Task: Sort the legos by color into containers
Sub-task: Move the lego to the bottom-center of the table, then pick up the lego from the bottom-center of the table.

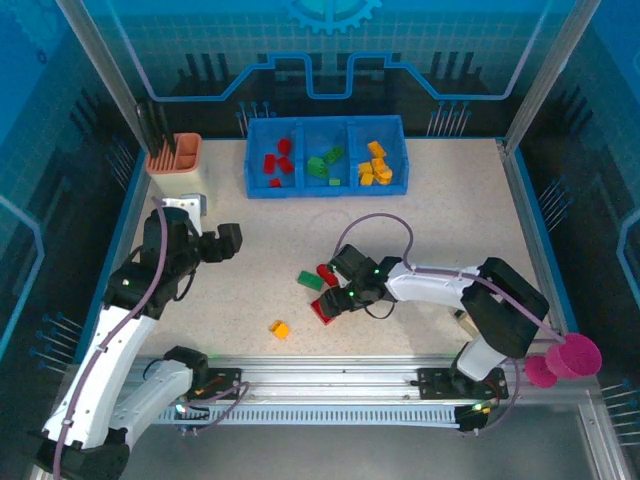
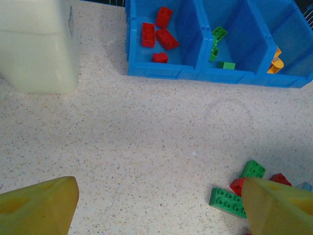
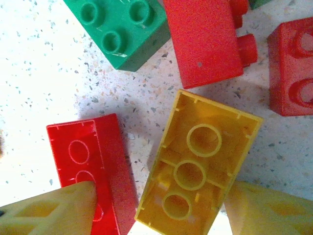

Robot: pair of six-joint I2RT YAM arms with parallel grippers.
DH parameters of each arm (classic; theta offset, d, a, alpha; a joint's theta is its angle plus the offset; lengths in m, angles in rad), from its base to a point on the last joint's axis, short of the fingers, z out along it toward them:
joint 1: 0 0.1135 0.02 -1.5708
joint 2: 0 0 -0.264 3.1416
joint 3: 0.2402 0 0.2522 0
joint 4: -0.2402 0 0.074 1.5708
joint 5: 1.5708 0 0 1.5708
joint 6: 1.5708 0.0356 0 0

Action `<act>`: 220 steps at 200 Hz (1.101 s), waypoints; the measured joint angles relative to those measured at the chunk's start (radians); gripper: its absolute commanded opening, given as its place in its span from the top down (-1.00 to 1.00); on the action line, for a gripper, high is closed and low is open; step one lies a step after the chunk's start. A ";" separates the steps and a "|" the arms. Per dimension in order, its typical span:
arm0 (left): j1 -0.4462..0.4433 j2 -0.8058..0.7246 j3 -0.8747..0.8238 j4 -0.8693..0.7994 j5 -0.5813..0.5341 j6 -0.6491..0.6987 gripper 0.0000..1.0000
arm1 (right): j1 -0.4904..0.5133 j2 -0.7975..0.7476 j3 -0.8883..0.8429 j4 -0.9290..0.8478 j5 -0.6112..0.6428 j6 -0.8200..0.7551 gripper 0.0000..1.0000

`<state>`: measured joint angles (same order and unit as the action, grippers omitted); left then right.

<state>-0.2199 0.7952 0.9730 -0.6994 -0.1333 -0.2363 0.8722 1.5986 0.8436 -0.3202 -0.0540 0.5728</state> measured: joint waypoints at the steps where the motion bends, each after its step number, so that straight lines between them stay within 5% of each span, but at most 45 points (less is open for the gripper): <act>1: 0.000 0.000 0.000 0.000 0.000 0.000 -0.75 | 0.000 -0.001 0.000 0.000 0.000 0.001 -0.48; 97: 0.000 0.000 0.000 0.000 0.011 0.000 -0.75 | -0.043 -0.027 -0.023 0.111 -0.029 0.056 -0.33; 160: 0.000 0.000 0.000 0.000 0.011 0.001 -0.76 | -0.046 0.085 0.092 0.015 0.051 0.044 0.02; 220: 0.000 0.009 0.000 0.000 0.011 0.003 -0.76 | -0.031 0.111 0.130 -0.097 0.097 -0.006 0.14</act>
<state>-0.2199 0.8043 0.9733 -0.6991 -0.1219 -0.2337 0.8410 1.7100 0.9733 -0.4175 0.0433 0.5671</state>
